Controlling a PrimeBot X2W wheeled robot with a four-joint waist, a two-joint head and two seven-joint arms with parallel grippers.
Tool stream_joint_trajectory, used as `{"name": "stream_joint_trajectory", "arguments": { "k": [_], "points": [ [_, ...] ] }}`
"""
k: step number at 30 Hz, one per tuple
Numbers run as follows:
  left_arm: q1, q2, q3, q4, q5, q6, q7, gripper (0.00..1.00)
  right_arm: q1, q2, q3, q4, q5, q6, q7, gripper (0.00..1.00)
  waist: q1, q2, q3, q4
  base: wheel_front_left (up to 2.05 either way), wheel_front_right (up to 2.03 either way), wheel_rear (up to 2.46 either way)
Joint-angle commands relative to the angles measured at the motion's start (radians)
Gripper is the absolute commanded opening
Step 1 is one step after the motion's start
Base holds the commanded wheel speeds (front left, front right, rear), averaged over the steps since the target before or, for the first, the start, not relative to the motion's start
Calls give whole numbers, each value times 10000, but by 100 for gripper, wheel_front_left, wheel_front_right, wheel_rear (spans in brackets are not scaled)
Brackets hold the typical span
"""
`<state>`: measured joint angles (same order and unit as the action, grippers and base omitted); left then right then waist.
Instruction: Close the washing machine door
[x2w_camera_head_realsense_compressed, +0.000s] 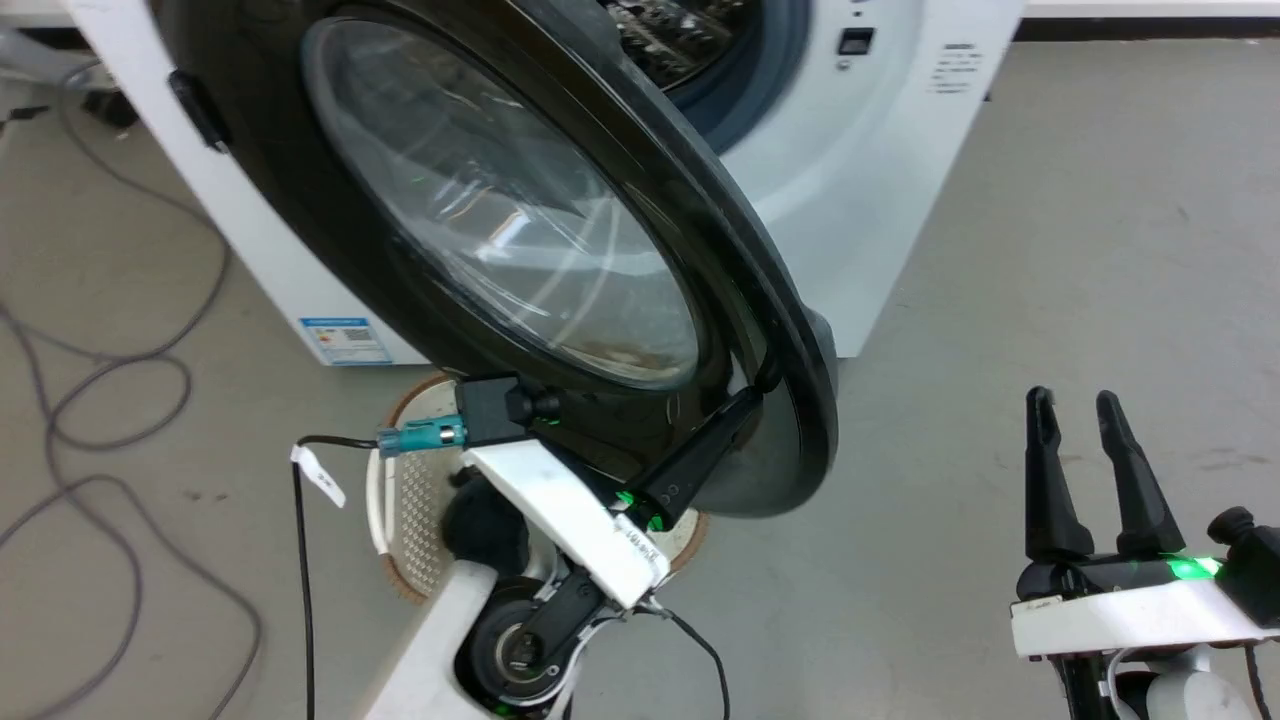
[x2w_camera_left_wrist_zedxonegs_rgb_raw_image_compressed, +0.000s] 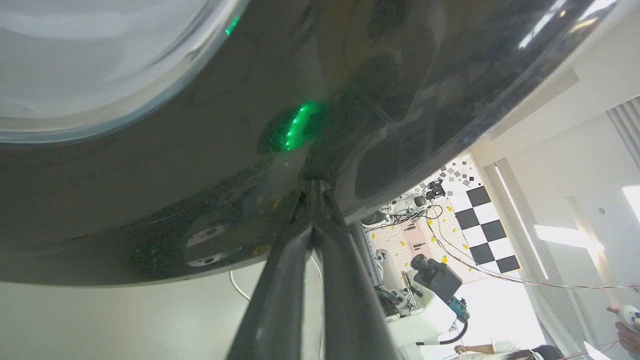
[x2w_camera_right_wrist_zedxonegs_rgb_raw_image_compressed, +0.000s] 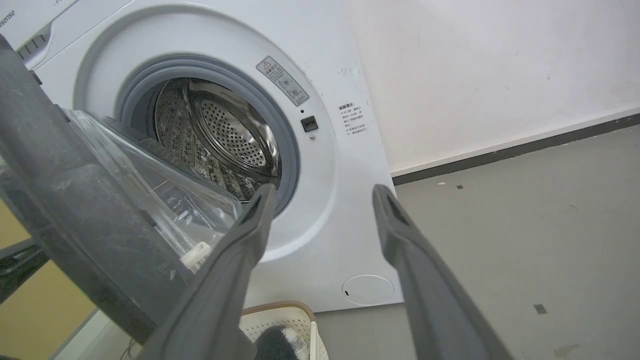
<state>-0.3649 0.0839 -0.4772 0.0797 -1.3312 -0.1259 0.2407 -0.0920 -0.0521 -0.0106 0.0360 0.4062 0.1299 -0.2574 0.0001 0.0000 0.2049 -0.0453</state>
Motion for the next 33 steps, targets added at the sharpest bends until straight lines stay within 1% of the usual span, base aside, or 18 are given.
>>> {"name": "stream_joint_trajectory", "arguments": {
  "k": [1, 6, 11, 14, 18, 19, 21, 22, 23, 25, 27, 28, 30, 32, 33],
  "points": [
    [-250, 45, -150, 173, -71, -48, -256, 0, -120, 19, 38, 23, 75, 8, -44, 100, -1, 0, -34, -138, 0, 0, 0],
    [-517, 232, -711, 670, -462, -48, -969, 0, -84, 19, 92, 63, 91, 8, -44, 100, -1, 0, -135, -320, 0, 0, 0],
    [-488, 562, -1109, 739, -738, -48, -1626, 0, 58, 19, 39, 83, 69, 8, -44, 100, -1, 0, -363, -323, 0, 0, 0],
    [-469, 811, -1276, 675, -528, -48, -2066, 0, 129, 19, 17, 72, 56, 8, -44, 100, -1, 0, -496, -289, 0, 0, 0],
    [-454, 1438, -1721, 648, 398, -48, -3268, 0, 257, 19, -59, -64, -18, 8, -44, 100, -1, 0, -830, -141, 0, 0, 0],
    [-460, 1626, -1755, 743, 750, -48, -3681, 16, 289, 19, -94, -128, -81, 8, -44, 100, -1, 0, -922, -85, 0, 0, 0],
    [-499, 1988, -1764, 1032, 1563, -46, -4410, 98, 324, 19, -201, -239, -130, 8, -44, 100, -1, 0, -1089, 27, 0, 0, 0],
    [-560, 2175, -1687, 1214, 2145, 52, -4667, 100, 317, 19, -258, -312, -165, 8, -44, 100, -1, 0, -1150, 89, 0, 0, 0],
    [-631, 2315, -1538, 1336, 2780, 303, -4849, 100, 301, 19, -320, -386, -199, 8, -44, 100, -1, 0, -1208, 157, 0, 0, 0],
    [-772, 2559, -1138, 1401, 4250, 1088, -4998, 100, 237, 19, -436, -575, -238, 8, -44, 100, -1, 0, -1285, 296, 0, 0, 0],
    [-708, 2500, -256, 1000, 5519, 1891, -5016, 100, 130, 19, -537, -777, -304, 8, -44, 100, -1, 0, -1330, 446, 0, 0, 0],
    [-578, 2448, 200, 718, 6085, 2207, -5018, 100, 59, 19, -564, -897, -343, 8, -44, 100, -1, 0, -1349, 510, 0, 0, 0],
    [-231, 2404, 979, 135, 7172, 2739, -5020, 100, -92, 19, -556, -1160, -479, 8, -44, 100, -1, 0, -1379, 633, 0, 0, 0],
    [161, 2507, 1601, -362, 8273, 3309, -5022, 100, -253, 19, -509, -1395, -616, 8, -44, 100, -1, 0, -1416, 745, 0, 0, 0],
    [388, 2499, 1921, -590, 8646, 3583, -5022, 100, -334, 19, -496, -1504, -647, 8, -44, 100, -1, 0, -1432, 793, 0, 0, 0]
  ]
}}
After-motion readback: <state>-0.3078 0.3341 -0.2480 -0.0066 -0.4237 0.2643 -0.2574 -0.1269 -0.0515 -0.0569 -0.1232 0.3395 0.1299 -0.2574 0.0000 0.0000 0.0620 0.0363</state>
